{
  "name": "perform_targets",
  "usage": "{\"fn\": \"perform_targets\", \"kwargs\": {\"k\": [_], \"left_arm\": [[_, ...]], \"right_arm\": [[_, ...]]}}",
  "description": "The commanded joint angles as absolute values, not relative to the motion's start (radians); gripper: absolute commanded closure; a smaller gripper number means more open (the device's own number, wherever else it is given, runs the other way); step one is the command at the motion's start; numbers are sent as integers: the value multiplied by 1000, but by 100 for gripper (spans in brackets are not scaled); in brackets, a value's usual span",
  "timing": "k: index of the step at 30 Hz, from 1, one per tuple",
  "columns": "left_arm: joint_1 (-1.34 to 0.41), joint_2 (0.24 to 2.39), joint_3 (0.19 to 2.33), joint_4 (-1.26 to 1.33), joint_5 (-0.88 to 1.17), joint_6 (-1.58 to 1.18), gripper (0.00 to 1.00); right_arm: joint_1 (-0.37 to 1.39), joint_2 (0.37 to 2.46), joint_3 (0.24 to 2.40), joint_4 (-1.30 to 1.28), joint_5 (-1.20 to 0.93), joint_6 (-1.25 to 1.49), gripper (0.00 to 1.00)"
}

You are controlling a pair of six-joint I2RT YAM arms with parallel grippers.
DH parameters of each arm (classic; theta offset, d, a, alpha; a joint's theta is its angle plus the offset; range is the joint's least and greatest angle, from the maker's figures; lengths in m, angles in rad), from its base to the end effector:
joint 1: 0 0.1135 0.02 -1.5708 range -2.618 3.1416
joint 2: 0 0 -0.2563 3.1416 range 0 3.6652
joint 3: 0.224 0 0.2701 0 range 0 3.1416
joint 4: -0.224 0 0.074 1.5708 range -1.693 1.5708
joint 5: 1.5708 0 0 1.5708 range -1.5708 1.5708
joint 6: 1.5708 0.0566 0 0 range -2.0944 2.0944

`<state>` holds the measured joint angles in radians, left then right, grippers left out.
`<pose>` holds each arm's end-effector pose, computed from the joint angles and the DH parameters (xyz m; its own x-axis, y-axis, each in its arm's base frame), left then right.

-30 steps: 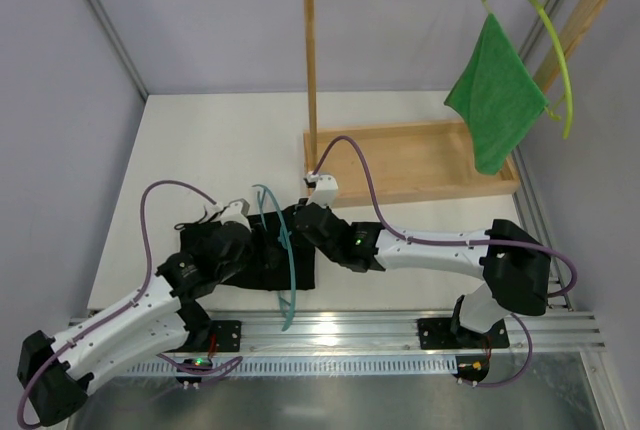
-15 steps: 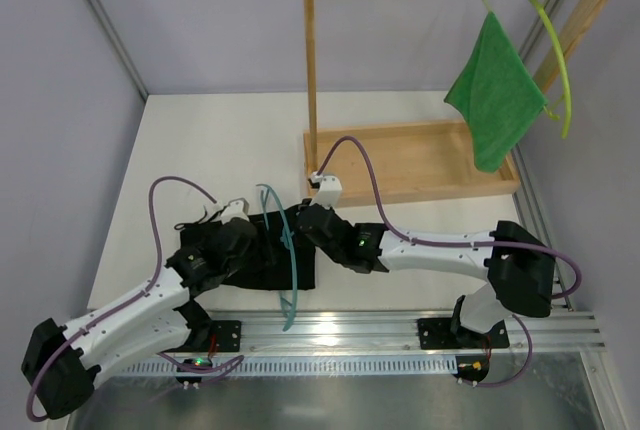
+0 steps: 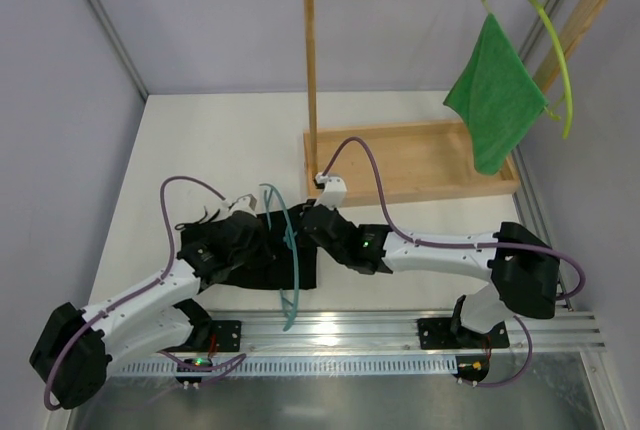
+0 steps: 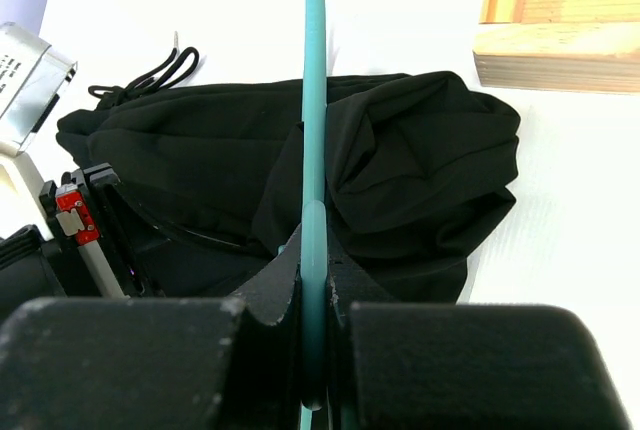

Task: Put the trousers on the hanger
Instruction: Place trousers on hanger

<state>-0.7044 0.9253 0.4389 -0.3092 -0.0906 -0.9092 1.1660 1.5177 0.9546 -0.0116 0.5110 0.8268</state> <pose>0.1694 -0.1372 0.1550 -0.8052 -0.3469 -0.4810 -0.0629 0.8564 -0.5125 0.1691 0.3243 0.2125 -0.6159 0.1920 -0.7640 -0.2760 0.8558 0.4375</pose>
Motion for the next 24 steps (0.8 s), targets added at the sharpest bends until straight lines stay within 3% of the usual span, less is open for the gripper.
{"fn": "perform_targets", "kwargs": {"k": [1,13,18,24], "left_arm": [[-690,936,434,-218,-11,-914,99],[-678,937,446,-455,-81,-1025,100],[-667,976,439,-462,-68,-1029,100],[-667,872,474,-434,-6,-1043,100]], "right_arm": [[1157,1470,936,23,566,848,96],[1069,1319,804,-17,598,896,96],[1026,1273,746,-23,588,905,96],[1008,1210,686,-77,592,922,96]]}}
